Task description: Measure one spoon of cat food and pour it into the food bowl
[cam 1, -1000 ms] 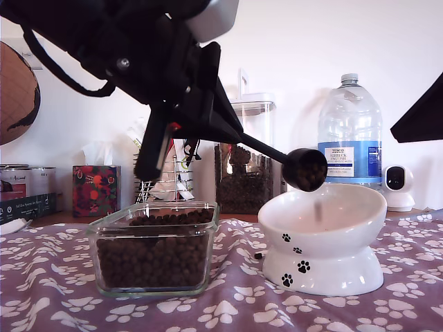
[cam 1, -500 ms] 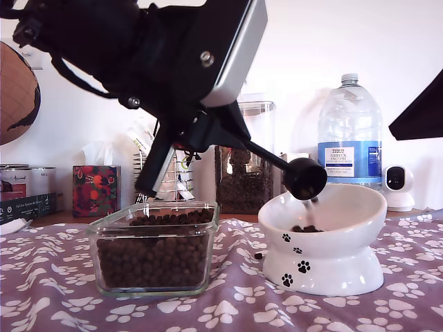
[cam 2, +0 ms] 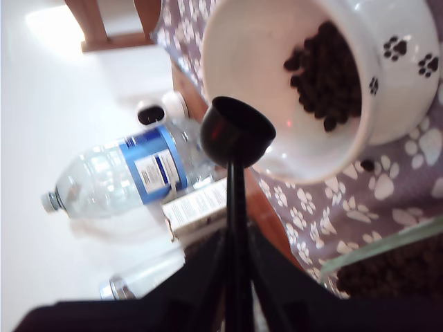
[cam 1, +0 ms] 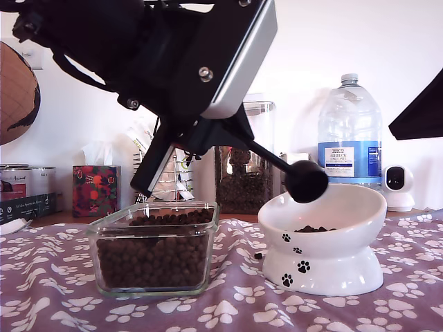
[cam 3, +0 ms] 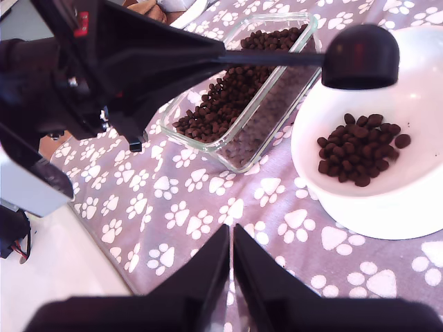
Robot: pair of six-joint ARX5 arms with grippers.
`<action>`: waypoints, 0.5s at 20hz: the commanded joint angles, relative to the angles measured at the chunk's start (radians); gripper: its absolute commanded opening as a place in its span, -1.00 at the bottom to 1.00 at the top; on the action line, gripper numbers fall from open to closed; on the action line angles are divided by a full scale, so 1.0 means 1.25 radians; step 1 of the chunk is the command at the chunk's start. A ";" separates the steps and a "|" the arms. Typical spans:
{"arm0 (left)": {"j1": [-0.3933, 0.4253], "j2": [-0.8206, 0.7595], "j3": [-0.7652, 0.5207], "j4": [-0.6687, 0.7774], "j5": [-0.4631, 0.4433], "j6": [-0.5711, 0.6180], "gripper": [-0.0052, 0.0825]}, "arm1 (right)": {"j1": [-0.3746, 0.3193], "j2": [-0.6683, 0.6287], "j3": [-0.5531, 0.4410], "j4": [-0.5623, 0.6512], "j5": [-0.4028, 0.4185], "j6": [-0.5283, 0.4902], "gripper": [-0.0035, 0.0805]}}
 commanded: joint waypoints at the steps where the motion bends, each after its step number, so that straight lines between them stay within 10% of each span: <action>1: -0.002 0.002 0.006 0.016 -0.039 -0.087 -0.93 | 0.003 0.004 0.005 0.006 -0.006 0.001 -0.95; 10: -0.016 -0.143 0.006 -0.112 -0.142 -0.849 -0.93 | 0.003 0.004 0.005 0.007 -0.002 0.000 -0.95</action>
